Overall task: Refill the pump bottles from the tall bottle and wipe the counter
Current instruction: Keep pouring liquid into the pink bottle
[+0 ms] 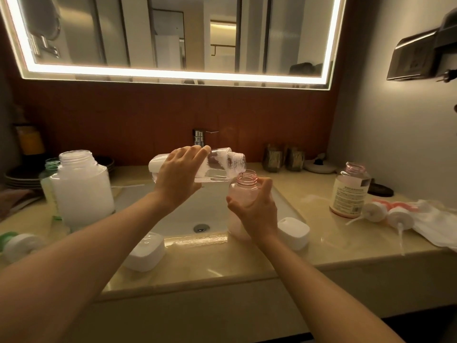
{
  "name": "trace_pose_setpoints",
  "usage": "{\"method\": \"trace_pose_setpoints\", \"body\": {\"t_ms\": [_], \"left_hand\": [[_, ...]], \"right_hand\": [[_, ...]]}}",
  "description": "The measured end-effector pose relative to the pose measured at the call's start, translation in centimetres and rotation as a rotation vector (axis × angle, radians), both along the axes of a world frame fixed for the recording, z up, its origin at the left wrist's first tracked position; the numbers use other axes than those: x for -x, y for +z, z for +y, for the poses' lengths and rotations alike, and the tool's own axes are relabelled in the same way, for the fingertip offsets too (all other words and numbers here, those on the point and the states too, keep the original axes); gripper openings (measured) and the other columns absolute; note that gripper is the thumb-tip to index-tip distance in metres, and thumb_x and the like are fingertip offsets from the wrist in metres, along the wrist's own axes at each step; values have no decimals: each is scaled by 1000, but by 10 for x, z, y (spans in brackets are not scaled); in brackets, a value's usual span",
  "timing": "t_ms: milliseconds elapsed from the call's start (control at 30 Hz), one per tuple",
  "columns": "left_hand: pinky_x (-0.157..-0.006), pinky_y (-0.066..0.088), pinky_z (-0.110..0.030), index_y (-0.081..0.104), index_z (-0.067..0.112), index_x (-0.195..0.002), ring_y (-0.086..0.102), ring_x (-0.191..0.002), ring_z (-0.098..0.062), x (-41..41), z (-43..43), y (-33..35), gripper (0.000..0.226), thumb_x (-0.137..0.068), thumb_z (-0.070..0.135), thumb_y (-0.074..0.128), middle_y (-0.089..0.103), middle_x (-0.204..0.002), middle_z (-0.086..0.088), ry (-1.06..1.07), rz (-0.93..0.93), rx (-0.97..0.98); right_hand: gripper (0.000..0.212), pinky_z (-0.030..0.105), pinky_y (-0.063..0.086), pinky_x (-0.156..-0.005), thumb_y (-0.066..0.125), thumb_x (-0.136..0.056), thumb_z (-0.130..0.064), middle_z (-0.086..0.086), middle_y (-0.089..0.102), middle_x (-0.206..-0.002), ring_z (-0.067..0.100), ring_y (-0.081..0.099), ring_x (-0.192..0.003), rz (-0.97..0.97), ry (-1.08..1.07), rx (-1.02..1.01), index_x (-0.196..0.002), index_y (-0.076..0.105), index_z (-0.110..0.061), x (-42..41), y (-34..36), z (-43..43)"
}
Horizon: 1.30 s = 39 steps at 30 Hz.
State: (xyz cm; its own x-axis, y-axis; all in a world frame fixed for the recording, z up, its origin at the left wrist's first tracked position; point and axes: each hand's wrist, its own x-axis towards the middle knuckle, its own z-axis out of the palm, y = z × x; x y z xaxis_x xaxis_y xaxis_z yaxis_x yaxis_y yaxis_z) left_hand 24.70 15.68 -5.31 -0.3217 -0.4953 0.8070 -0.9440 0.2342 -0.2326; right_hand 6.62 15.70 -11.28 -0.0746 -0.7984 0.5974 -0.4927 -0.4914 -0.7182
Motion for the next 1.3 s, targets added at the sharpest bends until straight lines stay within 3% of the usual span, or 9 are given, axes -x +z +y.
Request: {"method": "trace_pose_setpoints", "body": {"t_ms": [300,1300], "left_hand": [[-73,53,-48,46,11,-115,64,-87,-33,-1,-1,4,84,-43,15,91,64,-104,-14,-4,-16,40],[-87,48,-47,44,13,-116,62,-92,-32,-4,-6,9,80,-50,12,88,63,-107,-14,19,-93,81]], "right_hand": [[79,20,44,-77,78,-68,-39,10,50,-128,25,54,-110,32,-1,-13,-124,28,-16,1,0,1],[83,23,46,-77,77,-67,-41,10,49,-129,26,55,-110,82,-17,-35,-127,26,-17,2,-2,1]]}}
